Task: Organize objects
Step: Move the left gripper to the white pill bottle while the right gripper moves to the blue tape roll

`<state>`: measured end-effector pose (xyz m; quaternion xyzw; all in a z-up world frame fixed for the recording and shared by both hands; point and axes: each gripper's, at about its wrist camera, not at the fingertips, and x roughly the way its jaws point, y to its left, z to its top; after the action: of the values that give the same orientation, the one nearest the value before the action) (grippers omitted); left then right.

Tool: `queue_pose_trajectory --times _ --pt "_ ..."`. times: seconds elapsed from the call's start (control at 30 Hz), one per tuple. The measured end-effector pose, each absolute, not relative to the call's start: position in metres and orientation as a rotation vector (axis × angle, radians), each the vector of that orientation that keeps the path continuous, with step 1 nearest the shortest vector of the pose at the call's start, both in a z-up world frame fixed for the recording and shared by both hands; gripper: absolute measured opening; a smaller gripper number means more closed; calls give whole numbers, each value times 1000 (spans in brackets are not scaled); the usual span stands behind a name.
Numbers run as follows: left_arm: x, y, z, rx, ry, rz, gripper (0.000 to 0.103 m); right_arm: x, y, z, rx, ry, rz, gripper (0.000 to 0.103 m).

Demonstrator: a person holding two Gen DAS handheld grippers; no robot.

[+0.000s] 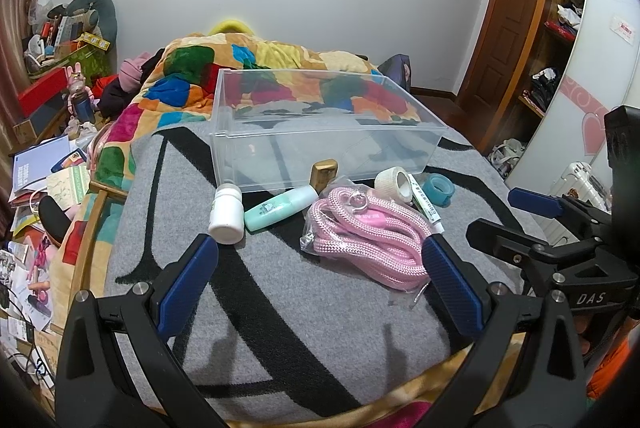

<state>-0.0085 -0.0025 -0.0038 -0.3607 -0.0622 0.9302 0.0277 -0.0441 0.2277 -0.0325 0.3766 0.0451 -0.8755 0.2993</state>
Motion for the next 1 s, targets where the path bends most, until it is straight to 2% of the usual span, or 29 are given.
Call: queue_pose_trajectory --times 0.47,0.5,0.57,0.83,1.0 --pt "-12 -12 -11 -1135 -233 2841 103 -50 230 -40 1030 88 -2313 102" --pt "-12 -14 -12 -1134 -238 2841 100 -52 231 -41 1033 87 -2317 102" --pt "-16 -19 -13 -1152 -229 2850 83 -58 234 -43 1036 93 -2333 101" --pt "-40 -54 -21 -1226 -237 2914 70 -96 248 -55 1104 110 -2367 79" --pt "-61 -71 -34 -1303 -262 2911 55 -121 247 -66 1159 119 -2364 70"
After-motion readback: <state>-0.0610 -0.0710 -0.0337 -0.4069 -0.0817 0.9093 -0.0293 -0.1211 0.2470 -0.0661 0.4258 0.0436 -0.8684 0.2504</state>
